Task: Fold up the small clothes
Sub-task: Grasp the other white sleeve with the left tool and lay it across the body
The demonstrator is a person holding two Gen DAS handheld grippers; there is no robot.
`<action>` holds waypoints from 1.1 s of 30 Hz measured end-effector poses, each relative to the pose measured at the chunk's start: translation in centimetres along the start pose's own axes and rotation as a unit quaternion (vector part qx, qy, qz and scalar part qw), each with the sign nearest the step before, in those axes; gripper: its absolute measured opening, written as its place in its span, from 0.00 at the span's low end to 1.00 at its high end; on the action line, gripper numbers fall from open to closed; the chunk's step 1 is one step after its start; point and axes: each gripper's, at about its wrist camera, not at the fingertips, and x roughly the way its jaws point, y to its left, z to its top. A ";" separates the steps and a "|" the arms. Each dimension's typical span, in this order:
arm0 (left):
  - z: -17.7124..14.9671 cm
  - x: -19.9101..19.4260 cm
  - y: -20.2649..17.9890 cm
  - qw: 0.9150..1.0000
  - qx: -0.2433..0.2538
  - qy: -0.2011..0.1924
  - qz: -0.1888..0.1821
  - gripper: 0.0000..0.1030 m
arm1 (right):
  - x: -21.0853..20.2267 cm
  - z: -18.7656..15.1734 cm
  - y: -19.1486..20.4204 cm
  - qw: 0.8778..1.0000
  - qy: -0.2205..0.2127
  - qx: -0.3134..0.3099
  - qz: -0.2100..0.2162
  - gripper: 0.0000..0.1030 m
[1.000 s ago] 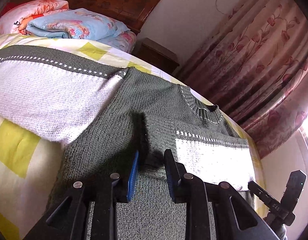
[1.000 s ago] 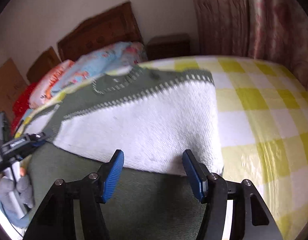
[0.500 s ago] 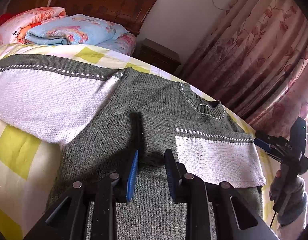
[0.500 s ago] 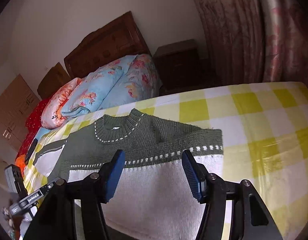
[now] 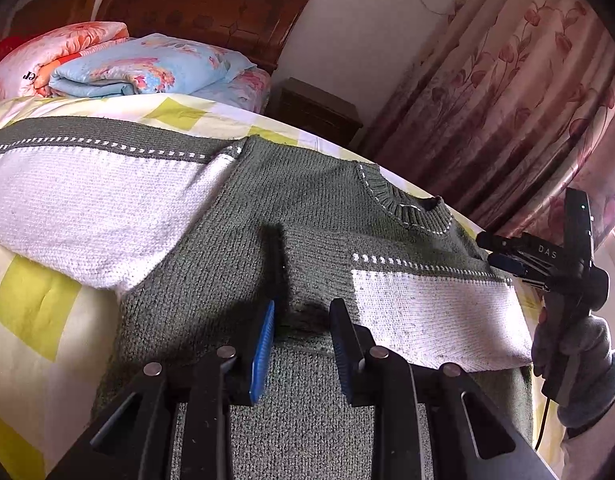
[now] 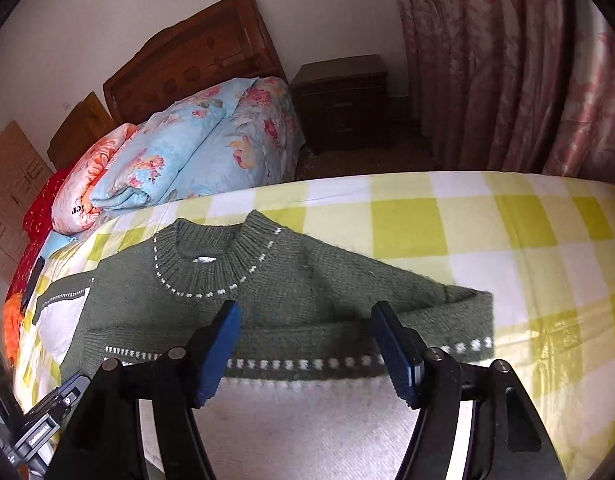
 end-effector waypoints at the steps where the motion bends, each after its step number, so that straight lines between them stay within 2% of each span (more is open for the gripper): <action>1: 0.0 0.0 0.0 1.000 0.001 0.000 0.001 0.27 | 0.7 0.2 0.4 1.000 0.007 -0.004 0.001 1.00; 3: 0.0 0.0 -0.1 1.000 0.002 0.000 0.002 0.27 | 2.4 0.4 0.3 1.000 0.029 -0.003 0.006 1.00; 5: 0.0 0.1 -0.1 1.000 0.003 -0.001 0.003 0.27 | 2.8 0.6 -0.2 1.000 0.021 0.009 -0.012 1.00; 7: -0.1 0.1 -0.1 1.000 0.003 -0.001 0.003 0.27 | 2.3 0.9 -1.3 0.998 0.017 0.061 -0.024 1.00; 9: 0.0 0.2 -0.1 1.000 0.002 -0.001 0.002 0.27 | 0.7 0.4 -1.4 0.995 -0.011 0.096 0.000 1.00; 11: 0.0 0.1 -0.1 1.000 0.002 -0.001 0.002 0.27 | -1.1 -0.7 0.4 0.996 -0.025 0.073 0.052 1.00; 13: -0.1 0.1 -0.1 1.000 0.002 -0.002 0.002 0.27 | -3.0 -2.6 3.2 0.997 -0.034 0.022 0.066 1.00; 15: 0.0 0.2 -0.1 1.000 0.002 -0.001 0.002 0.27 | -4.4 -4.9 6.0 0.997 -0.038 -0.046 0.049 1.00; 19: -0.1 0.2 -0.1 1.000 0.003 -0.001 0.003 0.27 | -4.2 -9.1 8.9 0.989 -0.017 -0.141 -0.044 1.00; 22: 0.0 0.2 -0.1 1.000 0.004 -0.002 0.005 0.27 | -2.4 -11.6 8.0 0.987 0.033 -0.150 -0.054 1.00; 23: -0.1 0.2 -0.1 1.000 0.004 -0.002 0.006 0.27 | -2.7 -12.2 8.0 0.984 0.014 -0.169 -0.059 1.00; 24: -0.1 0.0 -0.1 1.000 0.005 -0.005 0.009 0.27 | -2.7 -12.7 8.2 0.982 0.022 -0.176 -0.068 1.00; 26: -0.2 -0.5 -0.3 1.000 0.009 -0.019 0.016 0.27 | -3.7 -13.4 8.5 0.984 0.007 -0.159 -0.078 1.00; 28: -0.3 -0.8 -0.6 0.999 0.018 -0.027 0.014 0.27 | -5.1 -14.1 8.6 0.988 -0.023 -0.144 -0.060 1.00; 29: -0.3 -0.7 -0.7 0.999 0.023 -0.024 0.015 0.27 | -5.2 -14.4 8.7 0.987 -0.026 -0.143 -0.065 1.00; 31: -0.3 -0.3 -0.9 0.999 0.028 -0.015 0.020 0.27 | -4.0 -15.3 8.2 0.985 0.008 -0.148 -0.092 1.00; 32: -0.2 -0.3 -0.9 0.999 0.026 -0.013 0.020 0.27 | -4.2 -15.5 8.2 0.986 -0.005 -0.145 -0.082 1.00; 33: -0.2 -0.2 -0.7 1.000 0.021 -0.011 0.019 0.27 | -4.3 -15.6 7.8 0.988 0.006 -0.136 -0.078 1.00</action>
